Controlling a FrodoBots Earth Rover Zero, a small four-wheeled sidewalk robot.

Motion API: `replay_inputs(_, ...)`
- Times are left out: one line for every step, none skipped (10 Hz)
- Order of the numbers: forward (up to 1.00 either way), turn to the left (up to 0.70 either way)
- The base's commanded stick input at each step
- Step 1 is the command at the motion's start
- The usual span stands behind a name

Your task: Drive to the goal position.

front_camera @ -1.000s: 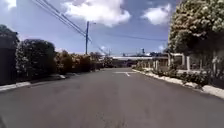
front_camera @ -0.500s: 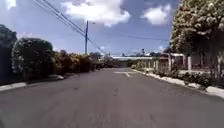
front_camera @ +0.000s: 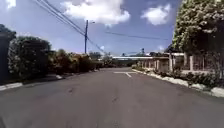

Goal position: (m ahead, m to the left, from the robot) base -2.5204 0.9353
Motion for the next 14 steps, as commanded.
replay_inputs(0.45,0.0)
replay_inputs(0.45,0.0)
replay_inputs(0.45,0.0)
replay_inputs(0.45,0.0)
replay_inputs(0.45,0.0)
replay_inputs(0.45,0.0)
replay_inputs(0.45,0.0)
replay_inputs(0.45,0.0)
replay_inputs(0.45,0.0)
replay_inputs(0.45,0.0)
replay_inputs(0.45,0.0)
replay_inputs(0.45,0.2)
replay_inputs(0.45,0.27)
replay_inputs(0.45,0.27)
